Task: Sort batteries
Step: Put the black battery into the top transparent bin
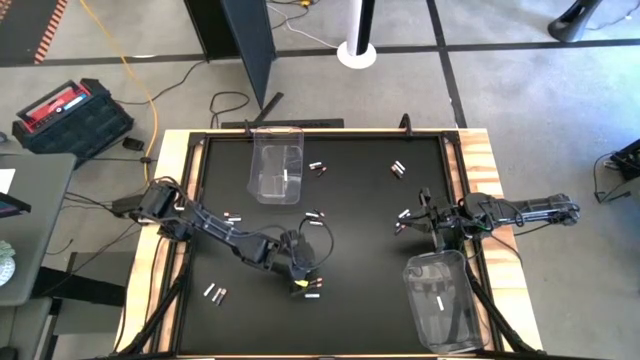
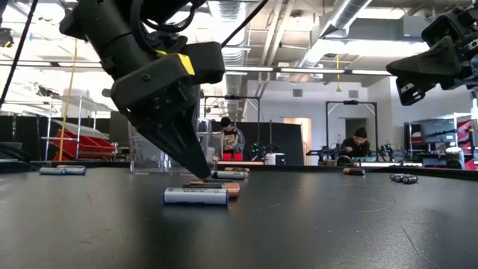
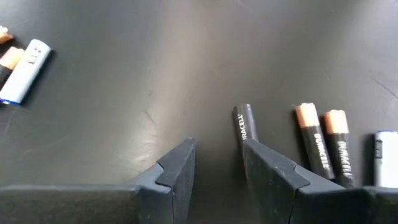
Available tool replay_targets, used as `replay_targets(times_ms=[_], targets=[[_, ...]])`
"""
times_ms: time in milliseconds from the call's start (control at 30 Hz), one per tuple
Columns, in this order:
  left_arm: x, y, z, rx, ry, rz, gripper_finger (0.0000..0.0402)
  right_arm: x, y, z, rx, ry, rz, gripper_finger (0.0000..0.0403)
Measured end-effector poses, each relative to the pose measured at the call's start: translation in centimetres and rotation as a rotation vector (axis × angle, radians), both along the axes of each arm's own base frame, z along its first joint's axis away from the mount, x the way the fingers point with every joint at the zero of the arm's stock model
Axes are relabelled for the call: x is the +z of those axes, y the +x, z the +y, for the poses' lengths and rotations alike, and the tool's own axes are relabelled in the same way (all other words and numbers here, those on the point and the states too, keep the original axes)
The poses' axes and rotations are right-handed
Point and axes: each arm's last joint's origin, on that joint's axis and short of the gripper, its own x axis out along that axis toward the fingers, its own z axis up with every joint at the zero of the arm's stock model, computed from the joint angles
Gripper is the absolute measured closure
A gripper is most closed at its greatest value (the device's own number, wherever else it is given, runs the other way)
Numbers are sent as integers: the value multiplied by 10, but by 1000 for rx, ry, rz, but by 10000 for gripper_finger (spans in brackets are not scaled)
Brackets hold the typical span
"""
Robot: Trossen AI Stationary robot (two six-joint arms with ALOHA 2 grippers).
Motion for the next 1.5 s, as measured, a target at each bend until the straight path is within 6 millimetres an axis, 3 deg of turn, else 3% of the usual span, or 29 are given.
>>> replay_targets(times_ms=[800, 1133, 1400, 1500], targets=[[10, 8, -5, -37, -88, -39, 267, 0, 0, 0, 0, 0, 0, 392], [-18, 6, -9, -17, -76, 37, 267, 0, 0, 0, 0, 0, 0, 392], [-19, 7, -3, 15, 1, 31, 270, 0, 0, 0, 0, 0, 0, 392], [-20, 9, 2, 28, 4, 33, 295, 0, 0, 0, 0, 0, 0, 392]])
